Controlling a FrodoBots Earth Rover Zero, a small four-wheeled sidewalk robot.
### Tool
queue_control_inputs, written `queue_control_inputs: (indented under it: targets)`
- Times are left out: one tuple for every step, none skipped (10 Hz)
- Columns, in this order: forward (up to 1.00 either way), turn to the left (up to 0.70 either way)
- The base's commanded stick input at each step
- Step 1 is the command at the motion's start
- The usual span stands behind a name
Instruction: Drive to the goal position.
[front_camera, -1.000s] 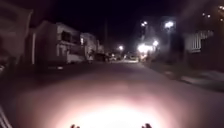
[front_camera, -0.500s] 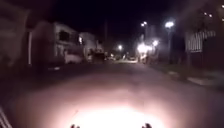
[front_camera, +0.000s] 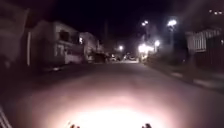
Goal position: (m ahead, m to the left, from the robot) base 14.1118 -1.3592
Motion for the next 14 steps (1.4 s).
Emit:
queue_control_inputs:
  targets:
    - [0.7,0.0]
    - [0.7,0.0]
    - [0.7,0.0]
    - [0.7,0.0]
    - [0.7,0.0]
    - [0.7,0.0]
    - [0.7,0.0]
    - [0.7,0.0]
    - [0.7,0.0]
    - [0.7,0.0]
    - [0.7,0.0]
    - [0.7,0.0]
    - [0.7,0.0]
    - [0.7,0.0]
